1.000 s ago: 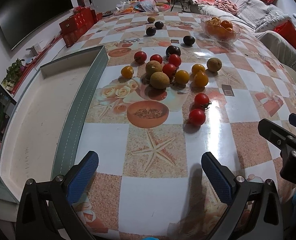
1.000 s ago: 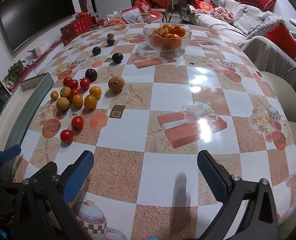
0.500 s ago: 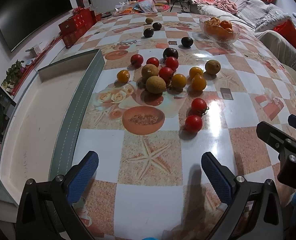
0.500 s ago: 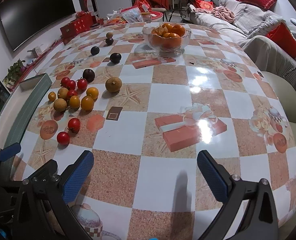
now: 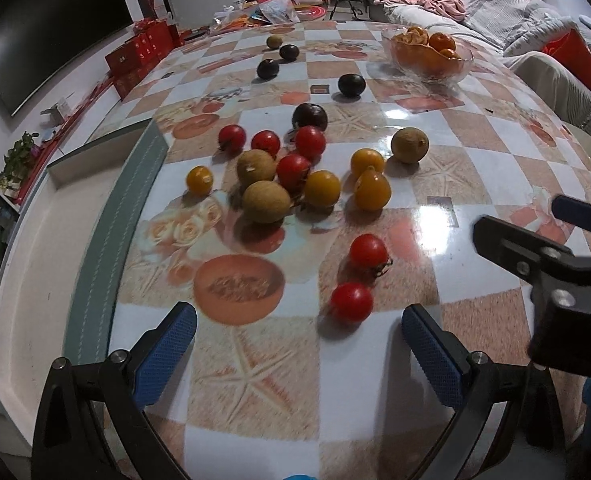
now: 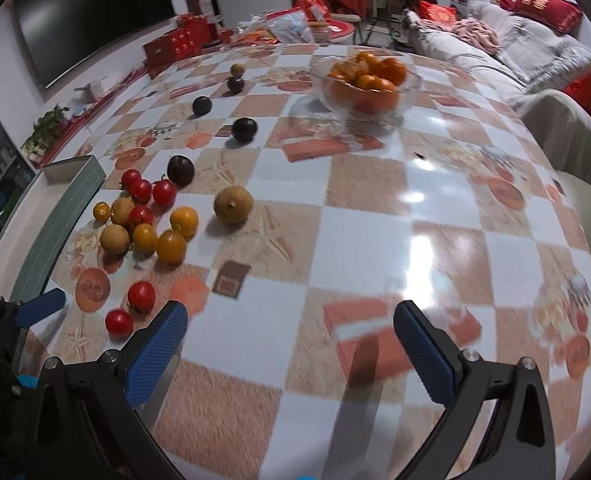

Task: Organize fruits
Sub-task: 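Grasp a red tomato with the left tool while the right tool grasps a brown fruit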

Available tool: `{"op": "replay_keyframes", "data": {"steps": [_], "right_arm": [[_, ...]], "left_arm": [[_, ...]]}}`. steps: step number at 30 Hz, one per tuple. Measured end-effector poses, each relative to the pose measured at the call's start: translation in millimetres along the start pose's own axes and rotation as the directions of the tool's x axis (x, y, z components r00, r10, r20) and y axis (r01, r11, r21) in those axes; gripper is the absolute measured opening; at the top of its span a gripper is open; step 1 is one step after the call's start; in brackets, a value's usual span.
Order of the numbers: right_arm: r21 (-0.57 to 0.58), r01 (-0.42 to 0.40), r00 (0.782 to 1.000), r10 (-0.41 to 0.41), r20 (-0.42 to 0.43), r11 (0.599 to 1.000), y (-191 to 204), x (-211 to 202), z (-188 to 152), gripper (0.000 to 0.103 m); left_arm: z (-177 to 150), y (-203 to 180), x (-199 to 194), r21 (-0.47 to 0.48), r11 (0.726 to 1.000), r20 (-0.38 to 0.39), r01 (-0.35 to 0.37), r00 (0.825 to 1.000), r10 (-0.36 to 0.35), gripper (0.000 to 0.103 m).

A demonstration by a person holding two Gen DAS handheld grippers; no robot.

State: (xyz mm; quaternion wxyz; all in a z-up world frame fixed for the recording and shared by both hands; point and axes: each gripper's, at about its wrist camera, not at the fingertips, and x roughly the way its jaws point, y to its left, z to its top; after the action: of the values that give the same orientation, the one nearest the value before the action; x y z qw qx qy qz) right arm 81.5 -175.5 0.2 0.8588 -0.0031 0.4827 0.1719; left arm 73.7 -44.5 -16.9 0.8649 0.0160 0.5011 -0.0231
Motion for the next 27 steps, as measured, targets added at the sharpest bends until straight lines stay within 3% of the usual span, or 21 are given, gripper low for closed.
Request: {"op": "replay_keyframes", "data": {"steps": [6, 10, 13, 17, 19, 21, 23, 25, 27], "right_arm": [[-0.044, -0.020, 1.000, 0.019, -0.022, 0.999, 7, 21, 16, 0.102], [-0.059, -0.026, 0.999, 0.024, -0.031, 0.998, 8, 31, 25, 0.089], [-0.082, -0.022, 1.000, 0.020, -0.023, 0.996, 10, 38, 32, 0.082], [-0.118, -0.036, 0.999, 0.036, -0.007, 0.992, 18, 44, 39, 0.077], [-0.138, -0.039, 0.999, 0.040, 0.000, 0.990, 24, 48, 43, 0.072], [-0.152, -0.050, 0.999, 0.051, 0.005, 0.987, 28, 50, 46, 0.062], [-0.161, -0.064, 0.998, 0.066, 0.011, 0.985, 31, 50, 47, 0.035], [-0.144, -0.090, 0.996, 0.092, 0.011, 0.986, 31, 50, 47, 0.031], [-0.124, -0.105, 0.994, 0.108, 0.012, 0.987, 30, 49, 46, 0.031]], "left_arm": [[9, 0, 10, -0.031, 0.998, -0.017, 0.049, 0.999, -0.050, 0.103], [8, 3, 12, -0.043, 0.997, 0.006, 0.071, 0.997, -0.071, 0.103], [10, 3, 13, -0.039, 0.997, -0.018, 0.066, 0.998, -0.067, 0.103], [11, 0, 12, -0.018, 0.997, -0.021, 0.072, 0.997, -0.072, 0.100], [10, -2, 8, -0.005, 0.997, -0.009, 0.074, 0.997, -0.074, 0.092], [9, -6, 5, 0.015, 0.997, 0.001, 0.074, 0.997, -0.074, 0.077], [7, -8, 0, 0.025, 0.996, 0.012, 0.080, 0.997, -0.080, 0.064], [5, -9, -3, 0.029, 0.996, 0.024, 0.080, 0.996, -0.081, 0.050], [3, -8, -6, 0.029, 0.996, 0.034, 0.081, 0.996, -0.082, 0.025]]}}
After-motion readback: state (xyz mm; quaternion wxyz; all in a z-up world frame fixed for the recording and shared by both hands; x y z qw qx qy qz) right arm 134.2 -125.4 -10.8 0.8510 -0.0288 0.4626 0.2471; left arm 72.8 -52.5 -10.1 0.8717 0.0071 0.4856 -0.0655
